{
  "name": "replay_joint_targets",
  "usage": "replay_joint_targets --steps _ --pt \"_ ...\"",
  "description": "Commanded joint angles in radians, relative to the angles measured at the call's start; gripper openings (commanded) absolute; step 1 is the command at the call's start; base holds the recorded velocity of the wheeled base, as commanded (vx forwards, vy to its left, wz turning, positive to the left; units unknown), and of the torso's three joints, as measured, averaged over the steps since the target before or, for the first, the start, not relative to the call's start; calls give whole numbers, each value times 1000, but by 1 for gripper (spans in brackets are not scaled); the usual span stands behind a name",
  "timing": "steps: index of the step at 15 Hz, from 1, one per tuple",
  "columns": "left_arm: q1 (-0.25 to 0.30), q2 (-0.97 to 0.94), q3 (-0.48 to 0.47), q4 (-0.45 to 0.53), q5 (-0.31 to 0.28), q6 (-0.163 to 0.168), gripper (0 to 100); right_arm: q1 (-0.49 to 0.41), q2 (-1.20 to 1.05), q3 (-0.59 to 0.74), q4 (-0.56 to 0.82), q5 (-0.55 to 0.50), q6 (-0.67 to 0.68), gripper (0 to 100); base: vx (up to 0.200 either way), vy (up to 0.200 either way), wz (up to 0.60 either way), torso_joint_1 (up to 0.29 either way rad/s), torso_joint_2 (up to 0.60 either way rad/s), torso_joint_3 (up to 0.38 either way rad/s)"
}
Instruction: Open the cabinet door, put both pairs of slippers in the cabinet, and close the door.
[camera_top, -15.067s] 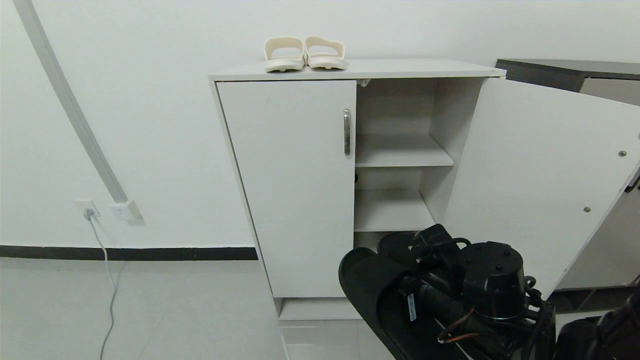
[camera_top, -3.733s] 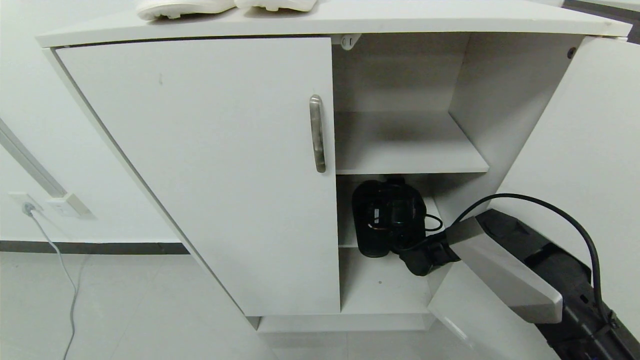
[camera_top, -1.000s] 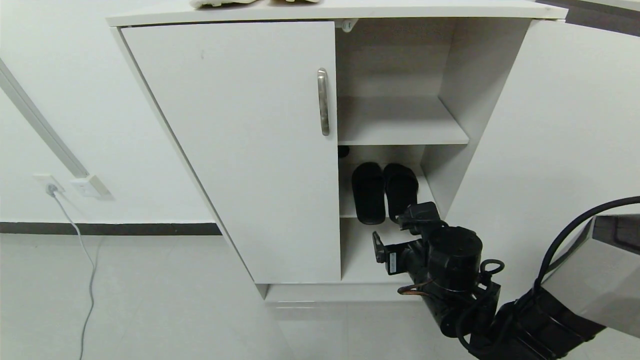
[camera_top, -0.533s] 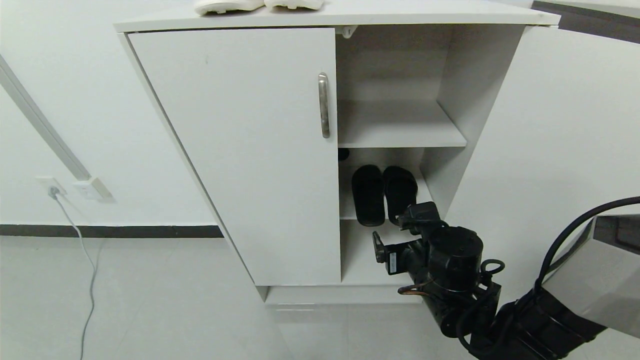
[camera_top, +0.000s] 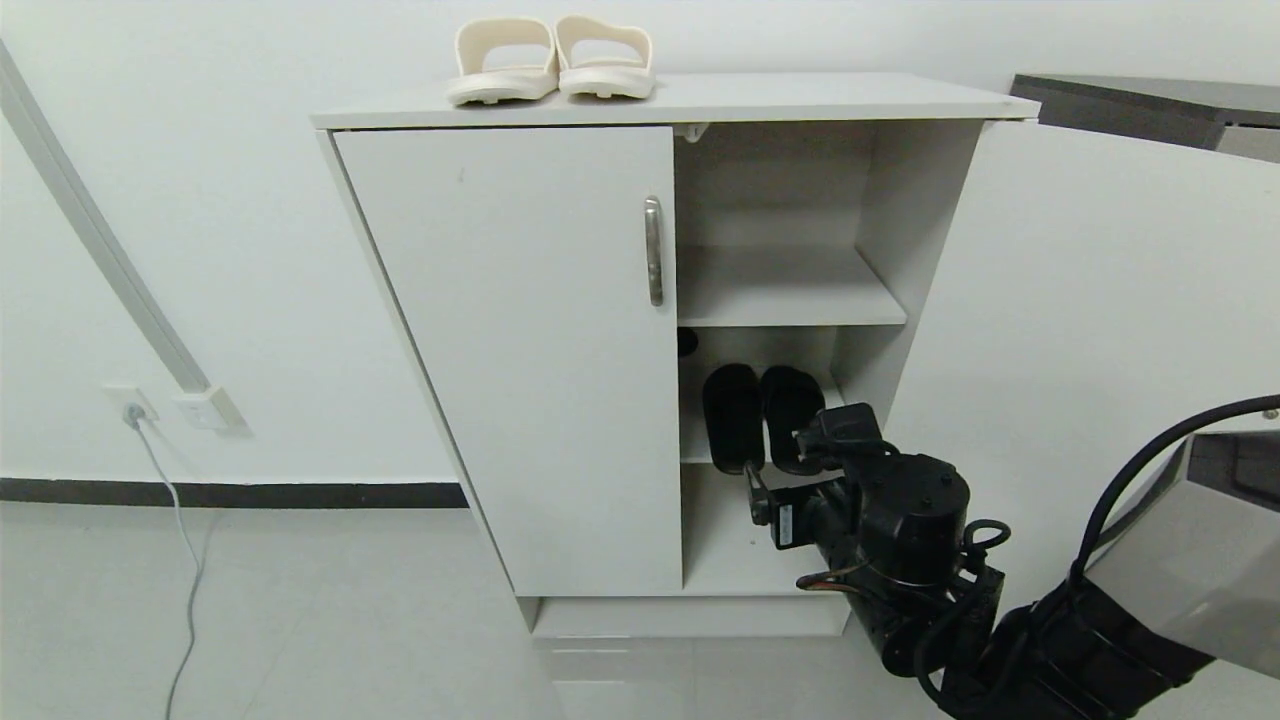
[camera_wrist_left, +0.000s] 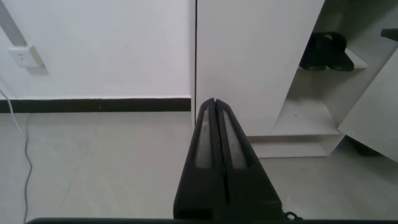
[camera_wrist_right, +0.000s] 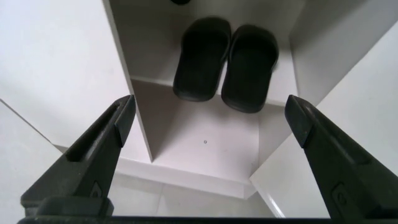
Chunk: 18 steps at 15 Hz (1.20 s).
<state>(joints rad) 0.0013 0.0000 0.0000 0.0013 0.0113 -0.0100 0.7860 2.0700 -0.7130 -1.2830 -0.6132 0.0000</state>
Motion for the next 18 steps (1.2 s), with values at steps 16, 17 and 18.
replay_joint_targets --steps 16,17,18 --pt "0 2 0 0 4 -8 0 18 7 18 -4 0 -2 100 0 25 0 0 1 5" --pt "0 2 0 0 4 -8 0 18 7 20 -4 0 -2 100 0 200 0 2 7 17" --pt "0 2 0 0 4 -10 0 16 7 20 -4 0 -2 100 0 200 0 2 2 7"
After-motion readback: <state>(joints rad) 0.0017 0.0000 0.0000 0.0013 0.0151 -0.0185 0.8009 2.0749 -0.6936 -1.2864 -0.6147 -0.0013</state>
